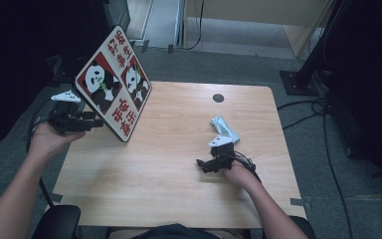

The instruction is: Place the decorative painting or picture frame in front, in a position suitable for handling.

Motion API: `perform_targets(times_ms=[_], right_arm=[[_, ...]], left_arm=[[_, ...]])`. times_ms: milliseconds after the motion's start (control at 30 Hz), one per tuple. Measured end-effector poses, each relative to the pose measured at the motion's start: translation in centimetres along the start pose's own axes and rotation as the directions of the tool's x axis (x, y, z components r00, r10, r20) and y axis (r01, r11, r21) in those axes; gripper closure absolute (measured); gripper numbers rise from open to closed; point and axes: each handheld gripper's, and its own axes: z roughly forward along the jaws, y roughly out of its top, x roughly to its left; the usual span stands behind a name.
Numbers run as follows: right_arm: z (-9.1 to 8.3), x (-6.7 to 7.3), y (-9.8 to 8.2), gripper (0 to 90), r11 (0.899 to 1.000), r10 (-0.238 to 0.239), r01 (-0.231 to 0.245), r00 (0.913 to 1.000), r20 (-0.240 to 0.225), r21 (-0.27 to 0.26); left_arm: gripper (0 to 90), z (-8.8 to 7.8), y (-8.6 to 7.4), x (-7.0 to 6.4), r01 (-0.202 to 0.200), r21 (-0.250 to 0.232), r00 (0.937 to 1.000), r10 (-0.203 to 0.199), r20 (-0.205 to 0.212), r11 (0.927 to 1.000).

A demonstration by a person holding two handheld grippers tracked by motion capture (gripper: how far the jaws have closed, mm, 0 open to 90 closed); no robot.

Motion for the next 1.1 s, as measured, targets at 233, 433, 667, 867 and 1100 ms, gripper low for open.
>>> perform_targets(times_ms=[233, 433, 667, 867, 1100], right_arm=[[0.0, 0.0, 0.0, 0.0, 1.000, 0.000, 0.000, 1.0000, 0.000, 0.001], [0.0, 0.0, 0.0, 0.0, 1.000, 0.000, 0.000, 1.0000, 0.000, 0.001], [0.0, 0.0, 0.0, 0.0, 1.000, 0.000, 0.000, 1.0000, 0.000, 0.001], [0.0, 0.0, 0.0, 0.0, 1.000, 0.000, 0.000, 1.0000, 0.000, 0.001], [0.0, 0.0, 0.0, 0.0, 1.000, 0.000, 0.000, 1.0000, 0.000, 0.001]], left_arm=[[49.5, -0.6, 1.8, 0.6, 0.004, -0.015, 1.0000, -0.004, -0.005, 0.9999], [50.3, -1.1, 3.4, 1.2, 0.011, -0.021, 0.9999, -0.011, -0.001, 0.9997], [50.5, -1.8, 5.6, 2.2, 0.027, -0.021, 0.9996, -0.027, -0.009, 0.9994], [50.8, -2.1, 7.7, 3.0, 0.032, -0.020, 0.9993, -0.033, -0.016, 0.9993], [50.6, -2.0, 9.8, 3.8, 0.029, 0.004, 0.9987, -0.029, -0.042, 0.9996]])
